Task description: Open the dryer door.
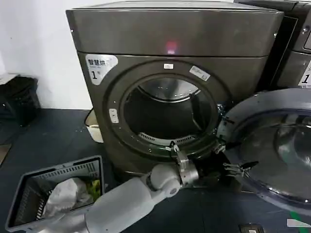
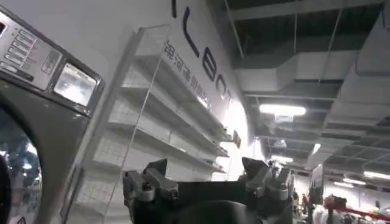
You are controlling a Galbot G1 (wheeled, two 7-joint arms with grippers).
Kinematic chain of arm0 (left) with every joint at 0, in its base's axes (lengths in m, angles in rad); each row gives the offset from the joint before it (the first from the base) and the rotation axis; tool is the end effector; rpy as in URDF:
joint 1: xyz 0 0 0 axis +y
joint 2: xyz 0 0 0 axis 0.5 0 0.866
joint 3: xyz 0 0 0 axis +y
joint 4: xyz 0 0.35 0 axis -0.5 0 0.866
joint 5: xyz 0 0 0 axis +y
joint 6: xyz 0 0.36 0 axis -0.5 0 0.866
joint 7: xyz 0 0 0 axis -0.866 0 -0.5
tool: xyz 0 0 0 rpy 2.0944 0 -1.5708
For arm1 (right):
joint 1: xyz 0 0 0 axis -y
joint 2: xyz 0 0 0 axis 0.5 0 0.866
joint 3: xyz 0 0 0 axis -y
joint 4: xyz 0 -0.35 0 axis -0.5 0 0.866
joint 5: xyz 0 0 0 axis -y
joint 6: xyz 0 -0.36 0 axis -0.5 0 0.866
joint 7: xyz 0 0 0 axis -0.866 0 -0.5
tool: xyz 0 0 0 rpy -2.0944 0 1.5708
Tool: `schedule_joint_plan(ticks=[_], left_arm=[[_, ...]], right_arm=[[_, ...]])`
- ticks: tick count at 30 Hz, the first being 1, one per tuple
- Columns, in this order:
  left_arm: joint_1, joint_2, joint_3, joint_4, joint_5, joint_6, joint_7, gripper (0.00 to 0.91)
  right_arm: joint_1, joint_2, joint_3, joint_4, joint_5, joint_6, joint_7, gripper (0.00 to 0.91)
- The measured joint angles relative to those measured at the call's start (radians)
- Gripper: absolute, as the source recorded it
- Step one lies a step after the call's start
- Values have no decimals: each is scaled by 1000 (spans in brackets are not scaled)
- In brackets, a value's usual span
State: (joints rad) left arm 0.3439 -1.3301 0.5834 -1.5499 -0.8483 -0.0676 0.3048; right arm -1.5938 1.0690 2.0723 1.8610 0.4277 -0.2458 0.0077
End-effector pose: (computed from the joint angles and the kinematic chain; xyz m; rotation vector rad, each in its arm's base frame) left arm 0.3970 -0.2274 -0.2192 1.8916 2.3386 -0.2708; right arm -0.0198 -0.4211 -0.0472 1.6244 2.3693 -0.6239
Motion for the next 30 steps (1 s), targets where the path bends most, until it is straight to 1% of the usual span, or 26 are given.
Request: schedule_joint_plan(ticks=[10, 15, 18, 20, 27, 30], left_arm=[[5, 24, 5, -17, 1, -7, 5, 907], [16, 76, -14, -28, 37, -117, 7, 907], [31, 124, -31, -52, 37, -204, 3, 907], [40, 157, -41, -69, 44, -243, -7, 907], [88, 296, -77, -157, 71, -266, -97, 907], [116, 371, -99, -206, 71, -263, -114, 907]], right_arm=[[-3, -3, 7, -6, 2, 0, -8, 907], [2, -18, 9, -17, 2, 0, -7, 907], [7, -21, 5, -18, 1, -1, -7, 907], [12, -21, -3, -17, 0, -1, -7, 907], [22, -34, -4, -14, 0, -4, -7, 907], [27, -43, 4, -13, -1, -3, -4, 907]])
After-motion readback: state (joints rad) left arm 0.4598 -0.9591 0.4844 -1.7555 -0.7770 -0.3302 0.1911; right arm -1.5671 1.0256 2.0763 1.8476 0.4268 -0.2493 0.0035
